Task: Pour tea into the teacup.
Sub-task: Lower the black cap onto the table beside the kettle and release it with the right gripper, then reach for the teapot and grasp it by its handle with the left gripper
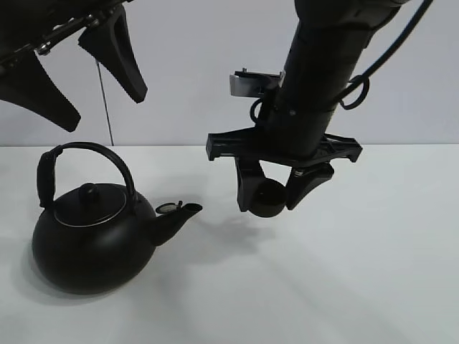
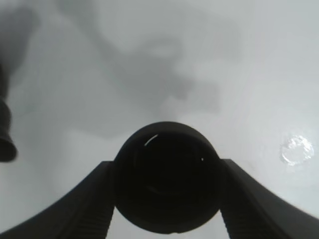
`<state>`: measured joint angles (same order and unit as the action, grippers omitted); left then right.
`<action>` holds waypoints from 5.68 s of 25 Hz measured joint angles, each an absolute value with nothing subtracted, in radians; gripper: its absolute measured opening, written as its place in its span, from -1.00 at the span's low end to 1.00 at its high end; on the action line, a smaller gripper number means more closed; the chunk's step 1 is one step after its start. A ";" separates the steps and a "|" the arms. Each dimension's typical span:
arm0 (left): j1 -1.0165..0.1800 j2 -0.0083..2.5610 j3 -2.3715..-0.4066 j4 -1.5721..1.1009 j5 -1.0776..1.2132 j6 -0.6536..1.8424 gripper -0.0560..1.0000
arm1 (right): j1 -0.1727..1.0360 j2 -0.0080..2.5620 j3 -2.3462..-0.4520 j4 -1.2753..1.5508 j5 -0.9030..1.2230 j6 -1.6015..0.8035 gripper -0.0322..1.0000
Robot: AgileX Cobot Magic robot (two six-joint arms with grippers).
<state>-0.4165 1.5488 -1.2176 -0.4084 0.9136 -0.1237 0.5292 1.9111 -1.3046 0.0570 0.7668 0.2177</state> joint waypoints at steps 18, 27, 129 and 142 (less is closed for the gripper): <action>-0.416 1.549 -1.218 -0.410 0.884 -0.124 0.13 | 0.555 2.107 -1.390 0.104 0.747 0.235 -0.16; -0.416 1.549 -1.218 -0.410 0.867 -0.123 0.13 | 0.555 2.109 -1.391 0.105 0.734 0.235 -0.16; -0.416 1.549 -1.218 -0.299 0.861 -0.152 0.13 | 0.284 1.512 -1.127 0.303 0.868 0.111 0.02; -0.416 1.253 -0.971 -0.272 0.388 0.111 0.13 | 0.284 1.512 -1.127 0.303 0.864 0.111 0.02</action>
<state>-0.4165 1.2527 -0.9710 -0.2721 0.3879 0.1108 0.2836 1.5118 -1.1268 0.3027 0.8636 0.1111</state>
